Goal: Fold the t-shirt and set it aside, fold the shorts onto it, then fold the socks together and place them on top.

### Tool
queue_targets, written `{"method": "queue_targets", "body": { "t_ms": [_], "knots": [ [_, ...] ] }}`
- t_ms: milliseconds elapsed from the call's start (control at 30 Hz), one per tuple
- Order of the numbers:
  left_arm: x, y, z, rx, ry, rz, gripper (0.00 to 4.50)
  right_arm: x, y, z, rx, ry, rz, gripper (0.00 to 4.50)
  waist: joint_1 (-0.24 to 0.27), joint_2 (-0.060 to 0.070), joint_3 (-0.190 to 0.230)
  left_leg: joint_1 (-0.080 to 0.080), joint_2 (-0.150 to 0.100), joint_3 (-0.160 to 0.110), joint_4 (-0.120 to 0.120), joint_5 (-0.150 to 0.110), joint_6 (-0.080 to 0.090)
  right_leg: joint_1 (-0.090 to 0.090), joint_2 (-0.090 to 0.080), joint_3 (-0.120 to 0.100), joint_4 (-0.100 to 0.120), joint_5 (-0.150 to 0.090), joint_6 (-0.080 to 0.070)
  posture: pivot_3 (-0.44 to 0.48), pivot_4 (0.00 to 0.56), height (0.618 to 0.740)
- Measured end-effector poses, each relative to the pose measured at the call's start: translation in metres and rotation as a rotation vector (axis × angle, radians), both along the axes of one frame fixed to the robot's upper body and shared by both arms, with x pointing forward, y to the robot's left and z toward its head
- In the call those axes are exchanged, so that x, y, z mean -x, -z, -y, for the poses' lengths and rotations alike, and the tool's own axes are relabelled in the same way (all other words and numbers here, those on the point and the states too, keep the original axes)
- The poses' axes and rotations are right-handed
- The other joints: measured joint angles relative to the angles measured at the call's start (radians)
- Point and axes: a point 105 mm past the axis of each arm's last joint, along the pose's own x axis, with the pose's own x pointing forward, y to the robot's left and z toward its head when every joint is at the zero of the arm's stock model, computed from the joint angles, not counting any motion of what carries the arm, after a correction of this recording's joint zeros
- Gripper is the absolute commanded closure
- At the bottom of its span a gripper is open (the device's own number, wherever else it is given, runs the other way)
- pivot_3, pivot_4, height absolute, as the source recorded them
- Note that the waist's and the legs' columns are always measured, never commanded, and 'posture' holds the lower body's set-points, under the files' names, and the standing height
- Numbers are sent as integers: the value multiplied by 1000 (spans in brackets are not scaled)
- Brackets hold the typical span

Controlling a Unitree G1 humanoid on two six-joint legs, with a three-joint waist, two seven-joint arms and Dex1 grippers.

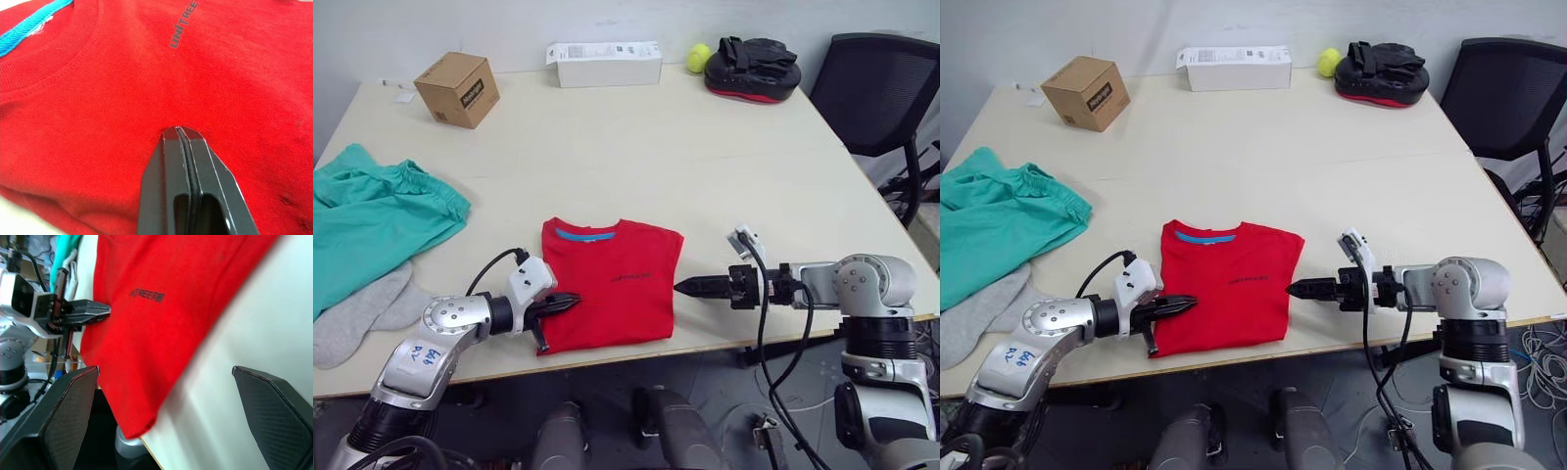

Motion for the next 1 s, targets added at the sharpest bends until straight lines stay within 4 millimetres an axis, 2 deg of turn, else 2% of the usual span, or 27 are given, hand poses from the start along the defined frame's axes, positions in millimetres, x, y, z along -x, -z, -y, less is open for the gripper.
{"method": "queue_targets", "body": {
  "t_ms": [400,600,733,900,1000],
  "knots": [
    [0,-3,2,-8,0,-1,4500,-5,1,-86,-102,-145,-63,21,-28,-3,-3,1,2,0,-5,0,-3,-2,2,0,2,0,0,0,150,740],
    [3,-1,2,-11,-1,-8,4500,-14,2,-96,-126,-139,-79,21,-27,-3,-4,1,1,1,-4,0,-3,-2,1,1,2,0,0,0,150,740],
    [6,-1,2,-20,5,-7,4500,-16,6,-94,-116,-133,-75,866,-25,-3,-6,1,1,1,-4,0,-3,-2,1,1,1,0,0,0,150,740],
    [6,-2,1,-22,9,1,4500,-20,12,-82,-68,-100,-79,2713,-19,-3,-6,-3,0,1,-5,0,-2,-5,0,1,1,0,0,0,150,740],
    [5,-2,1,-24,13,5,4500,-20,7,-80,-73,-107,-63,3735,-18,-4,-6,-3,0,1,-4,0,-2,-5,0,1,0,0,0,0,150,740]
  ]
}}
